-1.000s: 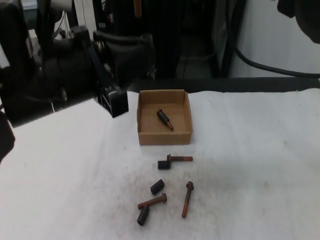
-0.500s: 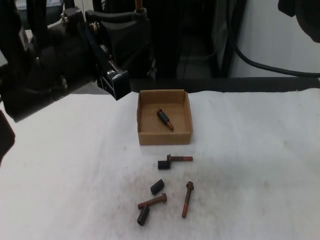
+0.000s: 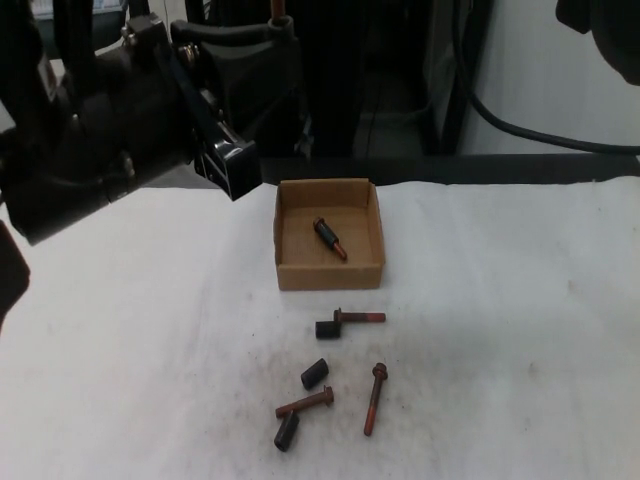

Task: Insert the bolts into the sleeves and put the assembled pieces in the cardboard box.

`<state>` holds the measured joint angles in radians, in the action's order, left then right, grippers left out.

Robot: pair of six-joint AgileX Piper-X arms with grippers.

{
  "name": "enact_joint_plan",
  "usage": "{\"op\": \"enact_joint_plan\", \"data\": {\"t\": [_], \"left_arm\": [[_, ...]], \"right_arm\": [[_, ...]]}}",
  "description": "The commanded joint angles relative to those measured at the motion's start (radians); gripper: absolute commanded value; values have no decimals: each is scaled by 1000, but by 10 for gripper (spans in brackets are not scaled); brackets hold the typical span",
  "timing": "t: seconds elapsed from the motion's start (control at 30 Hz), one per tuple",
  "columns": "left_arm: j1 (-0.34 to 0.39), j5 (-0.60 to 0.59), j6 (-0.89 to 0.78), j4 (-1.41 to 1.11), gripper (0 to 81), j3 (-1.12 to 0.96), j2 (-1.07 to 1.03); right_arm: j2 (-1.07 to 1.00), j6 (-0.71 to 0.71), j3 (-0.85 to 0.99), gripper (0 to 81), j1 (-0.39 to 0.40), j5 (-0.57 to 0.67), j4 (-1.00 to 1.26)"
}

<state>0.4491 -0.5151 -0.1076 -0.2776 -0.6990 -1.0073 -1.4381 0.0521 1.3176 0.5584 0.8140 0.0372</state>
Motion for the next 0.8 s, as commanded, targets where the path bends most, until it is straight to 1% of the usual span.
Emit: {"op": "enact_joint_plan", "data": {"t": [0.0, 0.27, 0.53, 0.63, 0.77], "left_arm": [[-15, 34, -5, -17, 0, -9, -5], [-64, 34, -5, -14, 0, -9, -5], [-66, 24, -5, 27, 0, -9, -5], [-66, 24, -5, 27, 0, -9, -5], [-66, 14, -5, 27, 0, -9, -5]], "right_arm": [[16, -1, 5, 8, 2, 34, 5], [16, -1, 5, 8, 2, 34, 5], [16, 11, 5, 8, 2, 30, 117], [16, 39, 5, 8, 2, 30, 109], [14, 31, 5, 8, 2, 30, 85]]}}
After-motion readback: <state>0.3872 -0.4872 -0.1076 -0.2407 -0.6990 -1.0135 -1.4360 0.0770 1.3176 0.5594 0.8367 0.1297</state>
